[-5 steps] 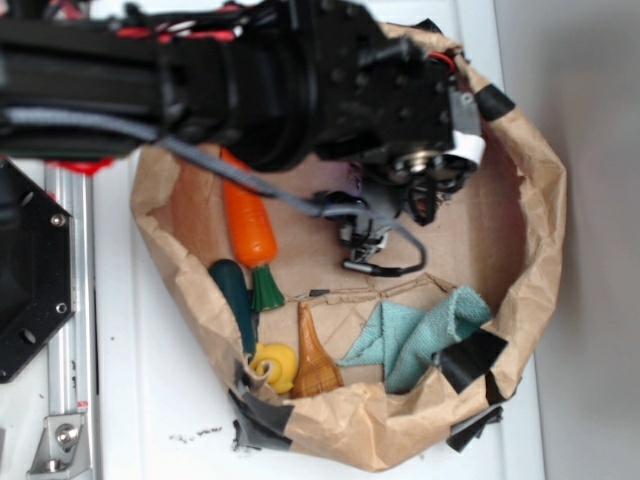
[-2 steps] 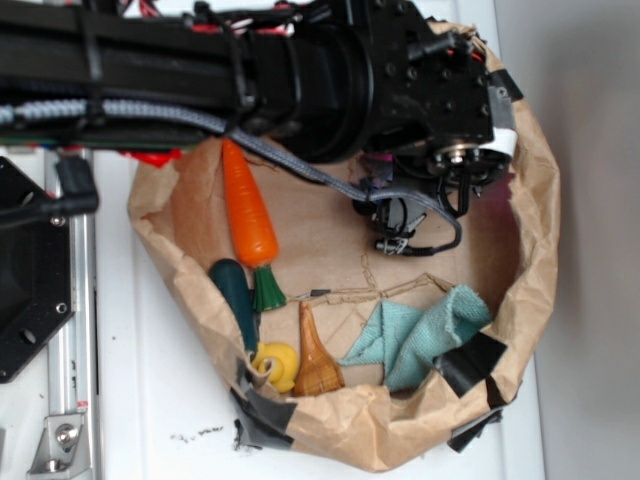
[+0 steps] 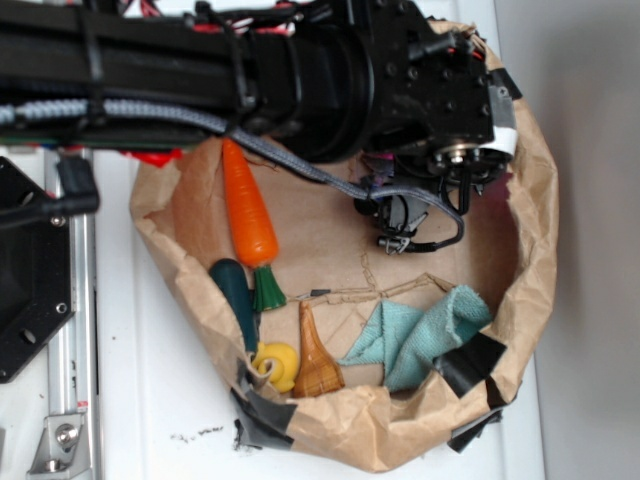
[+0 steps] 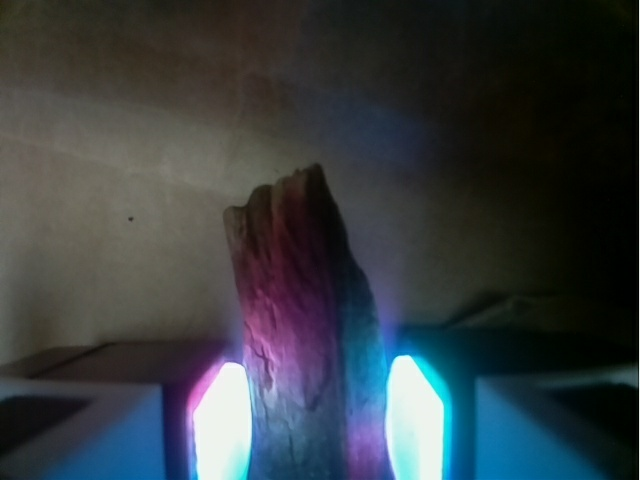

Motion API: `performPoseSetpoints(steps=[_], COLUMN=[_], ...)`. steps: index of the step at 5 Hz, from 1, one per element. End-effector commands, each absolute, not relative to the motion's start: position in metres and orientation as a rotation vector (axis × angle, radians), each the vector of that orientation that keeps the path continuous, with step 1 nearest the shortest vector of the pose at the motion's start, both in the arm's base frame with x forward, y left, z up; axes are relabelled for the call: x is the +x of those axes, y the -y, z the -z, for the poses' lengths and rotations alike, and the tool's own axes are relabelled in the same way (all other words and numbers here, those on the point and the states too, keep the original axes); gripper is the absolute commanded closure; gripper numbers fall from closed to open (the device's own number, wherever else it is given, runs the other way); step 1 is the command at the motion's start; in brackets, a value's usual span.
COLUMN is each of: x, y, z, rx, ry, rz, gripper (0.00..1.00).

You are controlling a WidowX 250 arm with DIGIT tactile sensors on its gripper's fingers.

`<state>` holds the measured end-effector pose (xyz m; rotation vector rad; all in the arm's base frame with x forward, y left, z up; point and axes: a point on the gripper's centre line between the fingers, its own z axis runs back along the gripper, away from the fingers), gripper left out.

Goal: Grab the wood chip.

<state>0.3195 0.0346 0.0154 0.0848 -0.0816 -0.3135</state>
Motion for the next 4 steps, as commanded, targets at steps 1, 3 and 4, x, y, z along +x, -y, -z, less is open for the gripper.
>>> performPoseSetpoints(steps=[1, 3, 4], x=[0.297, 0.264, 0.269], y=[-0.026, -0.011, -0.008], z=[-0.069, -0.169, -0.168], rx=[0.072, -0.061, -0.045], ry=[0.200, 0.232, 0.192], rz=[0.266, 0.103, 0.045], gripper=[1.00, 1.00, 1.00])
